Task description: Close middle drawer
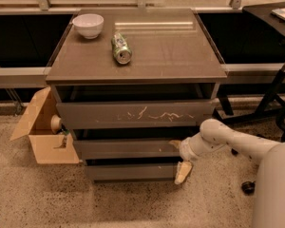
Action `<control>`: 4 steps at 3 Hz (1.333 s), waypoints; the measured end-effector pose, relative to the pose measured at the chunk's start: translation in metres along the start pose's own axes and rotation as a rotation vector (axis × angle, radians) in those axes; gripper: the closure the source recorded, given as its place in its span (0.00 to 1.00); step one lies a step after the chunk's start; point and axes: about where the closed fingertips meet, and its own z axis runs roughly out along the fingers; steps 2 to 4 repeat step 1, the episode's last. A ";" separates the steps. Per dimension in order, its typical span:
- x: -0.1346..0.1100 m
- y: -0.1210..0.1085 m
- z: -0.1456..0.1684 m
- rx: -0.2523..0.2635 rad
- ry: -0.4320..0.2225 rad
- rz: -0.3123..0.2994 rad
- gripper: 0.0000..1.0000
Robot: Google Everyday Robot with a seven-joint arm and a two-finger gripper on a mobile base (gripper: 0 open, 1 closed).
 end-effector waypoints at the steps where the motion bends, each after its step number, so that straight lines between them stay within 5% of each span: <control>1: -0.012 0.034 -0.034 -0.019 -0.092 -0.051 0.00; 4: -0.012 0.034 -0.034 -0.019 -0.092 -0.051 0.00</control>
Offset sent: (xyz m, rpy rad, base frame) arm 0.0000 0.0000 0.0000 0.0000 0.0000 0.0000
